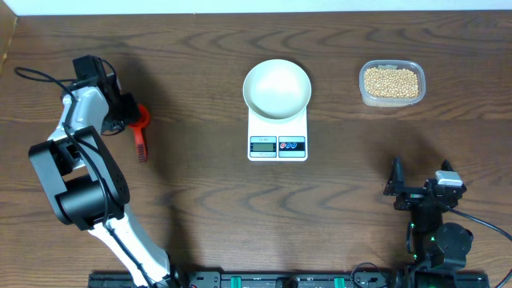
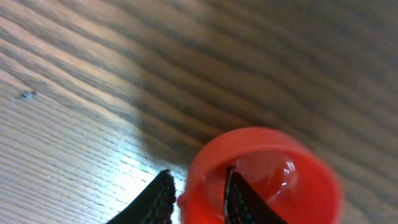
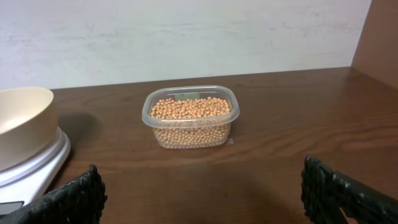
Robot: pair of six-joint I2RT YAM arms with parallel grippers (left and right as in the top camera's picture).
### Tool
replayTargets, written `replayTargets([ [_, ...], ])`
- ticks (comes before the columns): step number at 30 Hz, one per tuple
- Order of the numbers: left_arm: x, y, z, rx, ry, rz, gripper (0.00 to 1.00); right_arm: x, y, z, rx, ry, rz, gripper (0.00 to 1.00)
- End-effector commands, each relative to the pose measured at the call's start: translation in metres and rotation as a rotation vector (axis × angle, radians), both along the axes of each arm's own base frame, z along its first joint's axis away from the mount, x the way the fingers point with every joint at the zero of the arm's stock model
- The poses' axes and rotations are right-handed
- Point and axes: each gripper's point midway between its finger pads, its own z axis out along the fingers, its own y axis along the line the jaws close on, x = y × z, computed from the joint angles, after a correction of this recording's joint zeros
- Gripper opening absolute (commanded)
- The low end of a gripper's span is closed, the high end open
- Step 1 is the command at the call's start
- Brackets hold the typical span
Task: Scoop item into bowl and weigh 50g on scale
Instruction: 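Reach the left gripper to the red scoop and grasp its handle, then lift the red scoop with the left gripper over the bowl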
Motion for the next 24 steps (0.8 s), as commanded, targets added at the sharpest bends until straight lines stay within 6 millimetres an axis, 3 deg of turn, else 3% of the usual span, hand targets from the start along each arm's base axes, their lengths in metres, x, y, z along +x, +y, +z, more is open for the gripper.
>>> replayTargets([
  [1,-0.011,-0.006,-0.018,-0.027,0.041,-0.006,0.25,0.000,0.002,-0.001,-0.007,0.004,0.009,0.99],
  [7,-0.013,-0.006,-0.022,-0.028,0.040,-0.003,0.22,0.000,0.002,-0.001,-0.007,0.004,0.009,0.99],
  [9,-0.013,-0.006,-0.022,-0.028,0.039,-0.003,0.19,0.000,0.002,-0.002,-0.007,0.004,0.009,0.99],
  [10,-0.013,-0.006,-0.022,-0.028,0.039,-0.002,0.10,0.000,0.002,-0.002,-0.007,0.004,0.009,0.99],
  [11,-0.013,-0.006,-0.022,-0.029,0.038,0.002,0.08,0.000,0.002,-0.001,-0.007,0.004,0.009,0.99],
  [16,-0.011,-0.006,-0.022,-0.034,0.028,0.035,0.07,0.000,0.002,-0.002,-0.007,0.004,0.009,0.99],
  [20,-0.004,-0.003,0.000,-0.066,-0.030,0.203,0.07,0.000,0.002,-0.002,-0.007,0.004,0.009,0.99],
  [24,0.005,0.000,0.050,-0.146,-0.166,0.499,0.07,0.000,0.002,-0.001,-0.007,0.004,0.009,0.99],
])
